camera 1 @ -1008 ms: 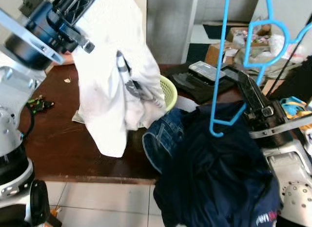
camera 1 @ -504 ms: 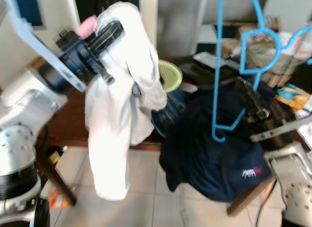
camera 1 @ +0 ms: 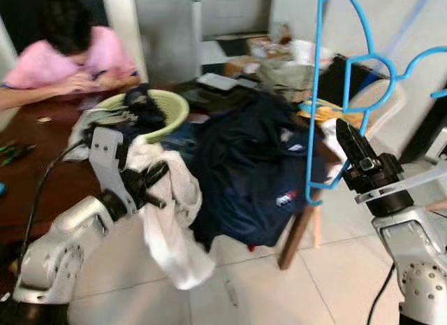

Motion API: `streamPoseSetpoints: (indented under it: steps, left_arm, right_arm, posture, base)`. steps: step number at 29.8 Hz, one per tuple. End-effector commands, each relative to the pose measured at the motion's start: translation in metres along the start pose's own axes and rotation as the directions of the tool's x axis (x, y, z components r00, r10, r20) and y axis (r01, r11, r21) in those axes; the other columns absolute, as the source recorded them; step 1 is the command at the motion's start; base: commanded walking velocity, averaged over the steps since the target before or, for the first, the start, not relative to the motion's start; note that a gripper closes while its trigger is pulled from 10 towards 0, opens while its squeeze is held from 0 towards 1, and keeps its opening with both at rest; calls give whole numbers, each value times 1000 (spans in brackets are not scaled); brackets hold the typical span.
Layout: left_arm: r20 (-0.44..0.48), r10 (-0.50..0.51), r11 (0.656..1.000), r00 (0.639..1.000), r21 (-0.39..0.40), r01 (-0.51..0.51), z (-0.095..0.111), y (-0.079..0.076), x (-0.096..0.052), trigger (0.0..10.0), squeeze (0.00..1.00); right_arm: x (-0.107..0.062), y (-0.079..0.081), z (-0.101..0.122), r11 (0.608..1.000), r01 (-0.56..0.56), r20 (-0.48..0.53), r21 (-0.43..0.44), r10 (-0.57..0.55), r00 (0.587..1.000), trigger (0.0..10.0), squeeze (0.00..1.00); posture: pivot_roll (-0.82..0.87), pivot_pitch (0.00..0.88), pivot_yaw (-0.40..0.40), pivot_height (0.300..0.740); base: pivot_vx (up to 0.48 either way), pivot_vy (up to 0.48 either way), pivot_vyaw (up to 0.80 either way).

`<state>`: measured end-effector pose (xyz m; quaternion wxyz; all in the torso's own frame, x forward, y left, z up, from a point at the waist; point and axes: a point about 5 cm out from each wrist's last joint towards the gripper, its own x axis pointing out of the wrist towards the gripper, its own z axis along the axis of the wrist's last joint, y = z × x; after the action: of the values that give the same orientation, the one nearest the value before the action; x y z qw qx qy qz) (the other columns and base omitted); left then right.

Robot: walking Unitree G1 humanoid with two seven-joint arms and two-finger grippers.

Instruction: Hang hanger

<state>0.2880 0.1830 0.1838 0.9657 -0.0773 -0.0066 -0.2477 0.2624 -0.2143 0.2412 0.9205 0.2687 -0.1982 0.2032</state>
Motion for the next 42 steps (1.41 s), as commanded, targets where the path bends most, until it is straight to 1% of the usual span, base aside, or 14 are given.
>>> streamPoseSetpoints:
  steps: [1,3,5,7,8,11,15,17,18,21,27,31,35,42]
  left_arm:
    - [-20,26,1000,999,-9,-26,-12,1,-1,10000,0]
    - [-23,21,1000,1000,-23,-21,-20,-1,-3,10000,0]
    - [-20,13,999,1000,-32,-13,-22,-3,-3,10000,0]
    - [-7,-42,998,999,-51,42,-23,-12,-2,10000,0]
    - [-7,-42,998,999,-51,42,-23,-12,-2,10000,0]
    - [20,-121,991,993,-60,122,-22,-25,0,10000,0]
    - [27,-137,988,990,-61,139,-22,-28,1,10000,0]
    - [33,-160,984,987,-70,162,-22,-34,3,10000,0]
    - [33,-160,984,987,-70,162,-22,-34,3,10000,0]
    - [30,-175,981,984,-77,176,-24,-38,4,10000,0]
    - [37,-183,980,982,-73,185,-22,-39,3,10000,0]
    - [50,-195,978,980,-72,198,-18,-41,4,10000,0]
    - [74,-216,973,974,-68,221,-10,-45,4,10000,0]
    - [91,-220,973,971,-55,226,-4,-49,4,10000,0]
  right_arm:
    - [0,1,-3,1000,3,-15,-4,-3,1000,10000,0]
    - [0,1,-4,1000,8,-18,-10,-8,1000,10000,0]
    - [0,1,-4,1000,9,-17,-11,-9,1000,10000,0]
    - [0,1,-4,1000,10,-17,-11,-10,1000,10000,0]
    - [0,1,-4,1000,10,-17,-11,-10,1000,10000,0]
    - [0,1,-4,1000,10,-20,-11,-11,1000,10000,0]
    - [0,1,-5,1000,8,-25,-7,-9,1000,10000,0]
    - [-1,0,-6,1000,10,-34,-15,-10,999,10000,0]
    - [-1,0,-6,1000,10,-34,-15,-10,999,10000,0]
    - [-2,-1,-8,999,13,-50,-30,-14,999,10000,0]
    - [-3,-2,-9,999,12,-56,-31,-14,998,10000,0]
    - [-4,-2,-11,999,11,-68,-39,-13,998,10000,0]
    - [-4,-2,-13,999,7,-72,-37,-10,997,10000,0]
    - [-4,-1,-14,999,0,-80,-38,-3,997,10000,0]
  posture:
    - [56,56,-15,740]
    - [55,58,-18,740]
    - [55,58,-18,740]
    - [55,60,-20,740]
    - [55,60,-20,740]
    - [52,61,-21,740]
    - [52,61,-21,740]
    - [51,61,-20,740]
    - [51,61,-20,740]
    - [49,61,-18,740]
    - [52,64,-17,740]
    - [52,65,-19,740]
    - [53,65,-20,740]
    - [52,61,-19,740]
  base:
    - [0,0,-800]
    - [0,0,-800]
    - [0,0,-800]
    - [0,0,-800]
    - [0,0,-800]
    - [0,0,-800]
    - [0,0,-800]
    - [0,0,0]
    - [0,0,0]
    - [0,-477,0]
    - [0,-480,0]
    - [0,-480,0]
    - [0,-480,0]
    - [0,-480,0]
